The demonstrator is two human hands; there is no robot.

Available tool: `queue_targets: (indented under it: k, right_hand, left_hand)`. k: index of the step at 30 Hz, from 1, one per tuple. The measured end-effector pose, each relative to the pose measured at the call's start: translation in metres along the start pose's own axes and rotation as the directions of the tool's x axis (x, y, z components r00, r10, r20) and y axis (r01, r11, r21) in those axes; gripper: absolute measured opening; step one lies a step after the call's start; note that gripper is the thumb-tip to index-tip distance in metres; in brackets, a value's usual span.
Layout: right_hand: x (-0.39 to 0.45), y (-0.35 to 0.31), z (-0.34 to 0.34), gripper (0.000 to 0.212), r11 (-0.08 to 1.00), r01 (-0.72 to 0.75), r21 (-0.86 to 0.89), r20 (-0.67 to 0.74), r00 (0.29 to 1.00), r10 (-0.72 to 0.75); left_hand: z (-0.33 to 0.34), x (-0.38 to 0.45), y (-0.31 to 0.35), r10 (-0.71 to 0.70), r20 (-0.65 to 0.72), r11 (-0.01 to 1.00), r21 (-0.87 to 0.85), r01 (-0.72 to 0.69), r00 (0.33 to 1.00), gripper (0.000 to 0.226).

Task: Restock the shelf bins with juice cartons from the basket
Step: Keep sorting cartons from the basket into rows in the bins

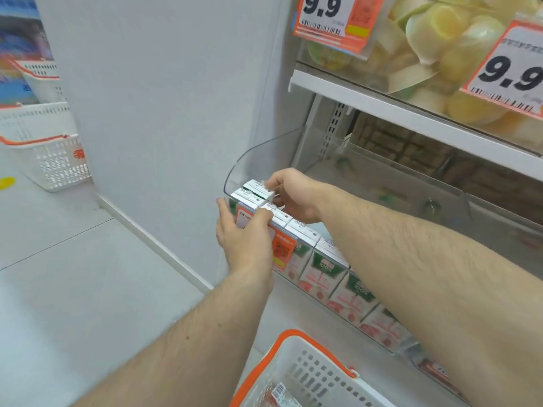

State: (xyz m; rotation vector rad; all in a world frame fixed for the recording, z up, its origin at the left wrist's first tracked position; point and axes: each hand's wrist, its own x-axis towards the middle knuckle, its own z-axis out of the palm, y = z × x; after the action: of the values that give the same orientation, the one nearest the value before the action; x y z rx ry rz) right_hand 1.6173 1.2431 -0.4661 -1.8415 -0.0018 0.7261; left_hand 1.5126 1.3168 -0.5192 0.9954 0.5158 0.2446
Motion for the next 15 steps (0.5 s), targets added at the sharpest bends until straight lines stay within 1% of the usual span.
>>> queue_targets:
  k: [3, 5, 9, 13, 15]
  right_hand:
    - [-0.002, 0.0, -0.001, 0.026, 0.999, -0.032, -0.007, 0.029, 0.999, 0.032]
    - [-0.003, -0.001, -0.003, 0.036, 0.998, -0.068, 0.002, 0.036, 0.997, 0.068]
    - [-0.008, -0.005, -0.004, 0.063, 0.991, -0.133, 0.015, 0.056, 0.99, 0.132]
    - [-0.009, -0.006, -0.003, 0.076, 0.985, -0.174, -0.008, 0.061, 0.983, 0.174]
    - [-0.011, -0.005, -0.002, 0.081, 0.976, -0.215, -0.036, 0.095, 0.971, 0.218]
  left_hand:
    - [-0.001, 0.002, -0.003, -0.014, 0.014, 1.0, 0.007, 0.014, 1.0, 0.093]
    - [-0.001, 0.002, -0.004, -0.013, 0.011, 1.0, 0.012, 0.013, 1.0, 0.089]
    - [0.003, -0.003, -0.001, -0.008, 0.0, 1.0, 0.019, 0.008, 1.0, 0.096]
    - [0.002, -0.004, -0.001, -0.001, 0.005, 1.0, 0.015, 0.001, 1.0, 0.092]
    - [0.001, -0.004, 0.0, -0.002, 0.014, 0.999, 0.039, 0.001, 1.0, 0.092]
